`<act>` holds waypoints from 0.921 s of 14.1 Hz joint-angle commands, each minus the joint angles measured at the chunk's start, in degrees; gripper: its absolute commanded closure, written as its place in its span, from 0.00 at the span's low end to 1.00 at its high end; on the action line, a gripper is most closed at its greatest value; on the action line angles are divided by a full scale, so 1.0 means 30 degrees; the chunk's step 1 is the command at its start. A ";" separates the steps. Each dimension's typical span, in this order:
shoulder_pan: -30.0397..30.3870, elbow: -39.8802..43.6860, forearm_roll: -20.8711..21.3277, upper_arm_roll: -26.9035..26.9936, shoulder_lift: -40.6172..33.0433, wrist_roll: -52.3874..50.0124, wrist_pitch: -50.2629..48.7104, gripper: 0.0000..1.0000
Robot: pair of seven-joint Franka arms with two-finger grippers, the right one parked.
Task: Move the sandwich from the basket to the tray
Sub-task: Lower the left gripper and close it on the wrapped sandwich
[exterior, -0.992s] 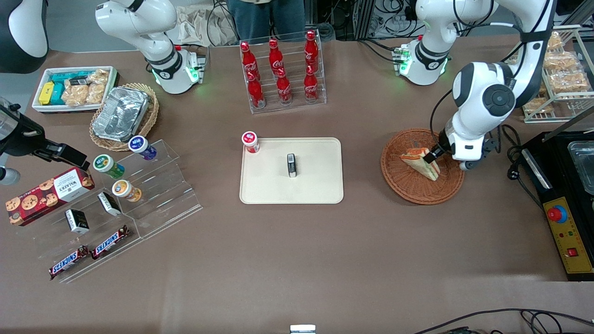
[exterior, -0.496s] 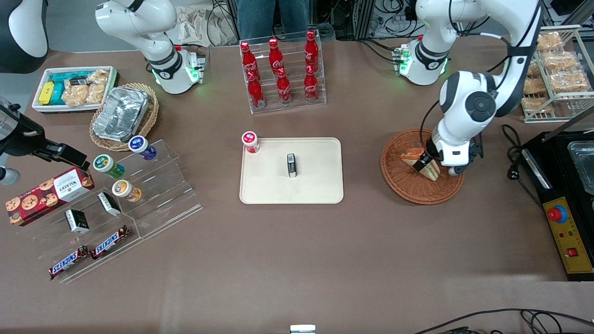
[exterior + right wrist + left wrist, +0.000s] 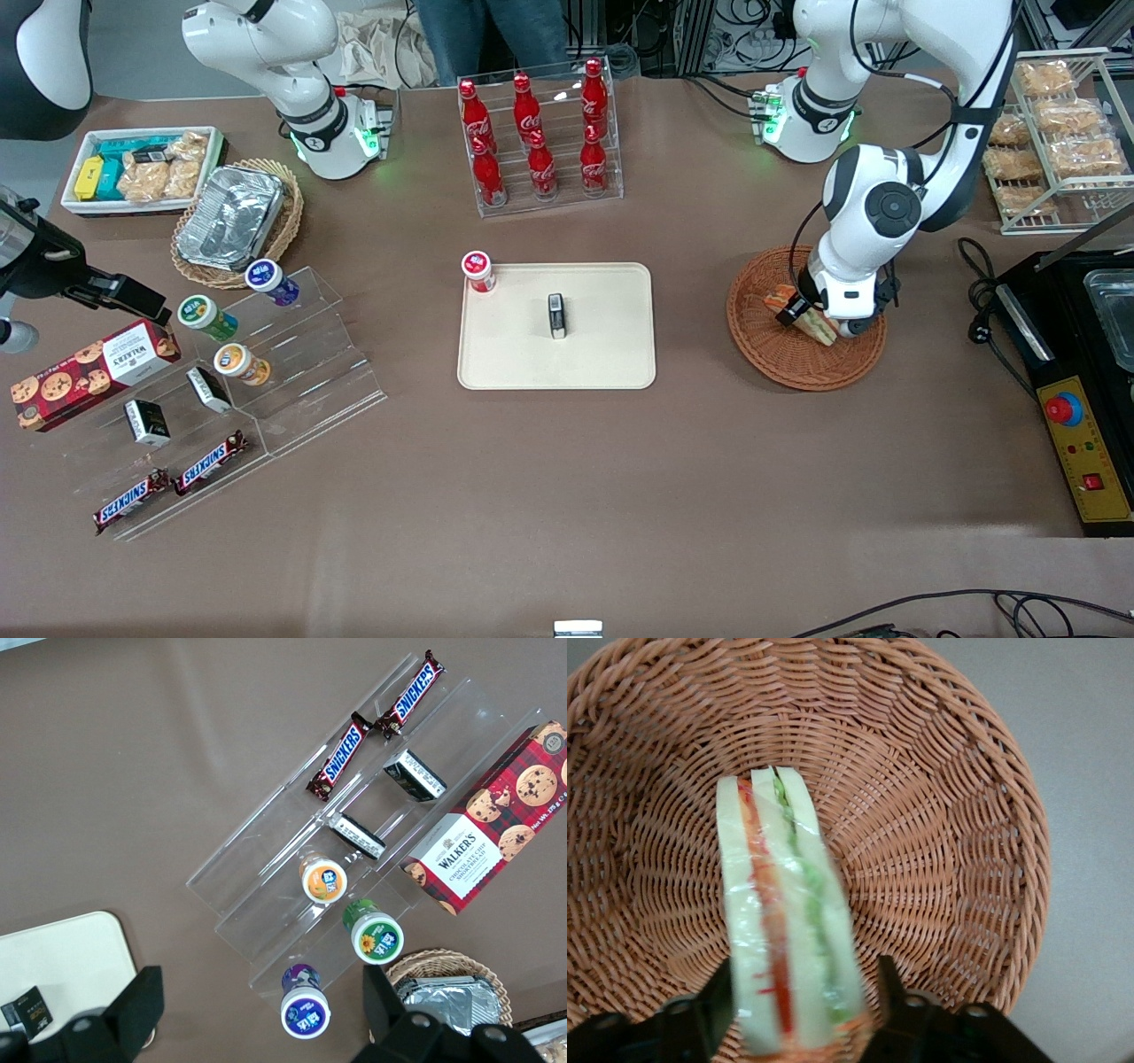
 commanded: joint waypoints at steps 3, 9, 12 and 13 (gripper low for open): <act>0.0006 0.0407 0.0495 0.0048 -0.0280 -0.0151 0.0054 0.83; 0.0211 0.7194 0.1023 0.0049 -0.0370 0.2008 -0.9159 0.91; 0.0240 1.0623 0.0964 0.0078 -0.0370 0.4850 -1.3556 0.92; 0.0240 1.1853 0.1022 0.0078 -0.0283 0.5758 -1.4992 0.91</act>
